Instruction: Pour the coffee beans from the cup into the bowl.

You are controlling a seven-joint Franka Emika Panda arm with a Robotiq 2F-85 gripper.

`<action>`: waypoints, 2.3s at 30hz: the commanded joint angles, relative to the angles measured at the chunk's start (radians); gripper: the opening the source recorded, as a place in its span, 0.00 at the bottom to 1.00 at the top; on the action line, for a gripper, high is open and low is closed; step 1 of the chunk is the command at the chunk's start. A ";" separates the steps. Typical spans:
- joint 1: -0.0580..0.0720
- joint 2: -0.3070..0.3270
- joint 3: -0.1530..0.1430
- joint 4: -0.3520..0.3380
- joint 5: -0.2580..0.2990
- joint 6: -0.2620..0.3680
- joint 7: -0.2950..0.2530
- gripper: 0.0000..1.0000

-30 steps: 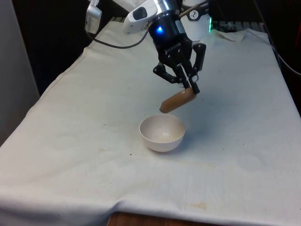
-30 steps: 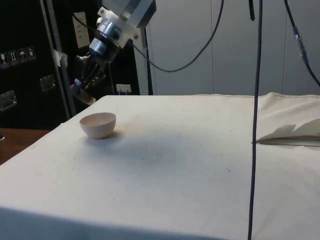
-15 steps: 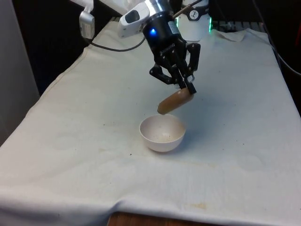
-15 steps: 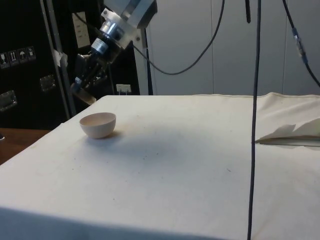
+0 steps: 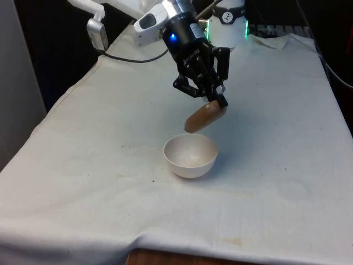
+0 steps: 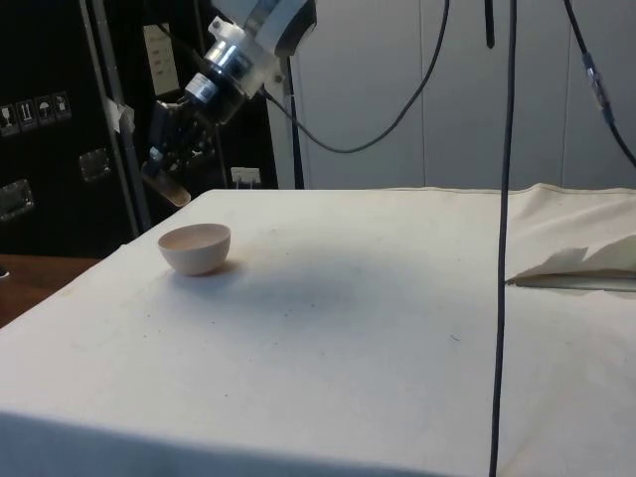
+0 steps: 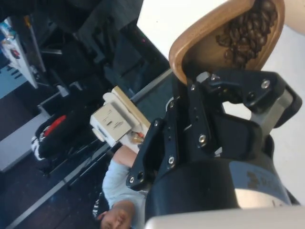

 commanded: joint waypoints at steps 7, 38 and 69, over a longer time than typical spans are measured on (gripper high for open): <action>-0.005 -0.002 -0.009 -0.001 0.055 -0.042 0.011 0.00; -0.008 0.014 -0.054 -0.004 0.218 -0.171 0.048 0.00; -0.013 0.041 -0.100 -0.011 0.382 -0.313 0.090 0.00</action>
